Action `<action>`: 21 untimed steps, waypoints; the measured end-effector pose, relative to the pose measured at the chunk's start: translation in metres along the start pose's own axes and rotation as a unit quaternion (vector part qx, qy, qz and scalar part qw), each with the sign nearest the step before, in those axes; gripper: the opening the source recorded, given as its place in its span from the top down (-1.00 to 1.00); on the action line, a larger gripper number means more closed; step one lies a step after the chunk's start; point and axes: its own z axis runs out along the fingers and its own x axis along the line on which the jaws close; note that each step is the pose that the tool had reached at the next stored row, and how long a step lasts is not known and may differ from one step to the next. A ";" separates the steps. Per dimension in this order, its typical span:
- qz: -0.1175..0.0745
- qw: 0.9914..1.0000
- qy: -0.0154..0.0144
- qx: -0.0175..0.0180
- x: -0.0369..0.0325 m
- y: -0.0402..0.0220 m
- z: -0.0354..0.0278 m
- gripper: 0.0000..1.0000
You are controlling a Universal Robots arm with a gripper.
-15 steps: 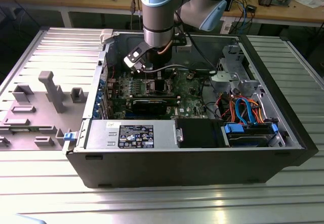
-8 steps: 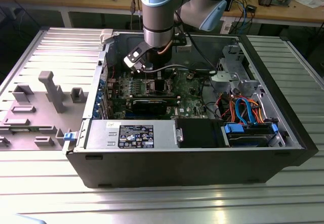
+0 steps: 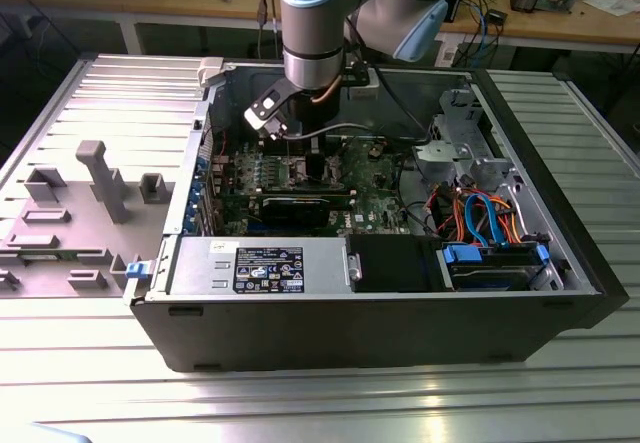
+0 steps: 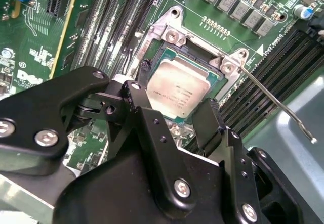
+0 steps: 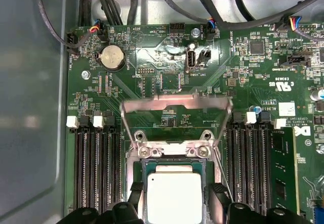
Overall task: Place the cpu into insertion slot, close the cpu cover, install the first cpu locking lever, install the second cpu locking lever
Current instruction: 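Place the cpu into insertion slot, then close the cpu cover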
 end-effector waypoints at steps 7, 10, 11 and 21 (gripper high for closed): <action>0.000 1.000 0.000 0.003 0.0000 0.0016 -0.0141 0.42; 0.000 1.000 0.000 0.004 0.0001 0.0023 -0.0165 0.65; 0.000 1.000 0.000 0.005 0.0001 0.0024 -0.0165 0.78; 0.000 1.000 0.000 0.005 0.0001 0.0024 -0.0166 0.79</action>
